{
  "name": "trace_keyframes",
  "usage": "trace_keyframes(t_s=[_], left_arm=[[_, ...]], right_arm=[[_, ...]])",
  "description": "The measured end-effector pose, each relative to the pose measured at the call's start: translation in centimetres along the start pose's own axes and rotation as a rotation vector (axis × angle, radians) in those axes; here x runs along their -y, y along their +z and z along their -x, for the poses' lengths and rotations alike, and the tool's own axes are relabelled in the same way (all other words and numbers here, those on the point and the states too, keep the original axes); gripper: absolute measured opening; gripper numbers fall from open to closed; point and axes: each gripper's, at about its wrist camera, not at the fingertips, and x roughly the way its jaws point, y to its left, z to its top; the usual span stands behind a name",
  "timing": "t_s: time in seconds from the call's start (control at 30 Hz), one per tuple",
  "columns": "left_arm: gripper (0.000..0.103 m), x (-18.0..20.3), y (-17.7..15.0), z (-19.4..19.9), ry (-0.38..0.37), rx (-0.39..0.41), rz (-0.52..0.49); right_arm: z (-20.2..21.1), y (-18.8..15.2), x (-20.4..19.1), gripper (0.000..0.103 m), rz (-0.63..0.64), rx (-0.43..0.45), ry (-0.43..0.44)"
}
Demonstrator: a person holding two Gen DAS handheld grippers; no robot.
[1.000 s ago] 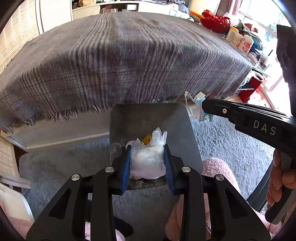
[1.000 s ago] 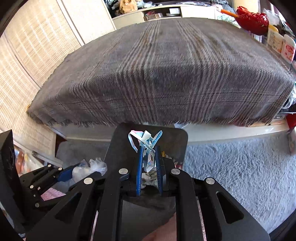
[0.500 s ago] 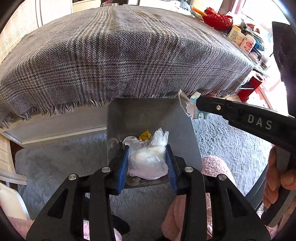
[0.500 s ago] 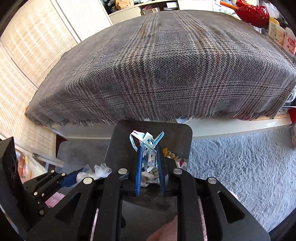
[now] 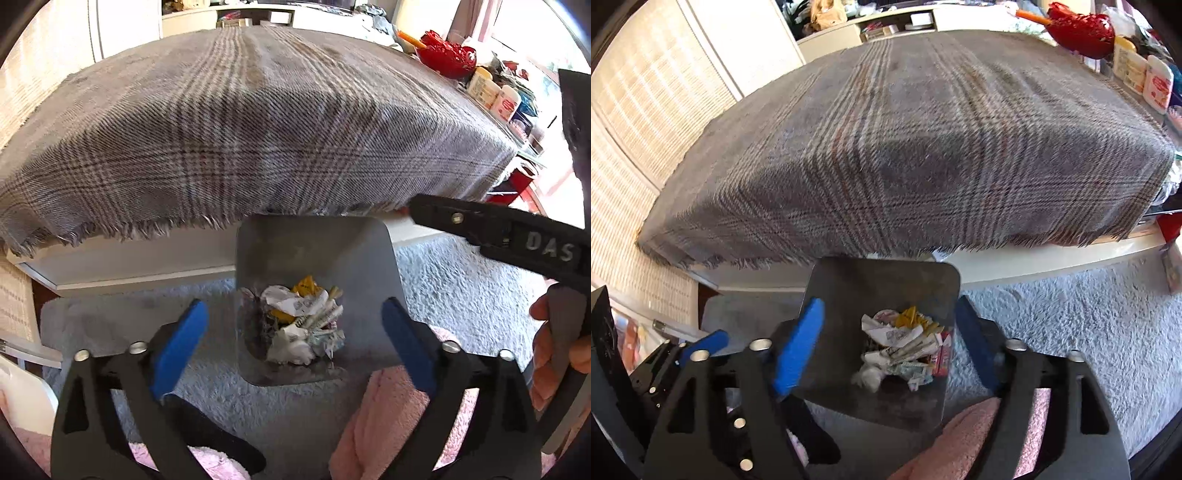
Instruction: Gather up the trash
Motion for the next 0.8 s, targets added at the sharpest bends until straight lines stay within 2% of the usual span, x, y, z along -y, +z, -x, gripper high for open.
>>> trace_keyframes(t_s=[0.07,0.17,0.33,0.5,0.67,0.8], left_arm=[[0.095,-0.1,0.1,0.3,0.001,0.011,0.004],[0.095,-0.3,0.5,1.1,-0.001,0.03,0.01],[0.095,-0.8,1.8,4.3,0.027,0.112,0.01],[0.095,-1.2,3.6,9.5,0.075,0.25,0.01],[0.095,-1.5,4.9,14.8,0.097,0.386,0.013],[0.095,-1.2,5.4,18.2,0.125,0.464,0.006]], right_arm=[[0.6,0.3,0.1,0.099,-0.003,0.023,-0.02],[1.8,0.8,0.1,0.099,0.008,0.065,-0.045],[4.8,1.7,0.0,0.1,0.044,0.155,-0.074],[10.0,2.7,-0.1,0.1,0.049,0.335,-0.165],[15.4,3.4,-0.3,0.1,0.067,0.488,-0.155],[18.3,3.1,-0.6,0.1,0.073,0.56,-0.133]])
